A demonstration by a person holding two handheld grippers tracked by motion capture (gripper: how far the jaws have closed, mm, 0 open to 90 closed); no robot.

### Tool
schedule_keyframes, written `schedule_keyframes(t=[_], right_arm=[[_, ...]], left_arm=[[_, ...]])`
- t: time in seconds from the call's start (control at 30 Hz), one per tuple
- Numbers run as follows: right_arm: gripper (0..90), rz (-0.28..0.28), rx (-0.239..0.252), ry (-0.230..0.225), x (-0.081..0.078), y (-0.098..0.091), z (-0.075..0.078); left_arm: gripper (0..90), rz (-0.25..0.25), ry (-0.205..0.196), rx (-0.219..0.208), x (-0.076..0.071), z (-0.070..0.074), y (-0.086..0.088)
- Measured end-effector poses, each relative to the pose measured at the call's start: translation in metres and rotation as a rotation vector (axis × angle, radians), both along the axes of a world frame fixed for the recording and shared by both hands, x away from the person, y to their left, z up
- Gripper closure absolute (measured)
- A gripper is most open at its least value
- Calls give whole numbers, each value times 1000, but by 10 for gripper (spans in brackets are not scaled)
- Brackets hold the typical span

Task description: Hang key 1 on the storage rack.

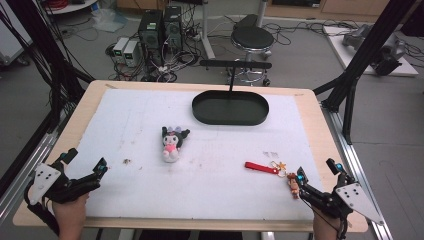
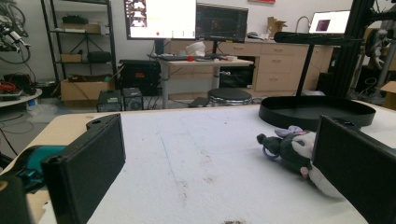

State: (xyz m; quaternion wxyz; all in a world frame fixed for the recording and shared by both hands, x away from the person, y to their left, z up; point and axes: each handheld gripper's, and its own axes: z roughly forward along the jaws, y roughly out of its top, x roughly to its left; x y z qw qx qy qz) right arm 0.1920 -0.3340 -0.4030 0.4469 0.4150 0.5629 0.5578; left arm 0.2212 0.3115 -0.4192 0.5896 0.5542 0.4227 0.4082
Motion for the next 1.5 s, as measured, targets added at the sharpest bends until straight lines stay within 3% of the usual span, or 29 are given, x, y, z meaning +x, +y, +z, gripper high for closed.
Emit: schedule_keyframes(t=[0.43,0.6,0.73,1.0,1.17,1.27,1.5], right_arm=[[99,0,-8,6,0,2,3],[99,-10,10,15,-2,2,6],[99,-26,-5,61,-2,3,7],[99,-36,-1,79,-5,6,6],[99,-42,-34,140,-3,9,4],[99,-54,-19,180,-1,9,3],[99,-69,-31,218,-6,11,-3]], left_arm=[[33,3,12,-7,1,-1,3],[33,2,17,-2,1,0,3],[33,3,22,-7,3,-2,4],[32,9,19,-17,2,-1,6],[33,12,17,-20,2,0,8],[32,13,16,-22,2,0,8],[33,16,14,-28,2,0,10]])
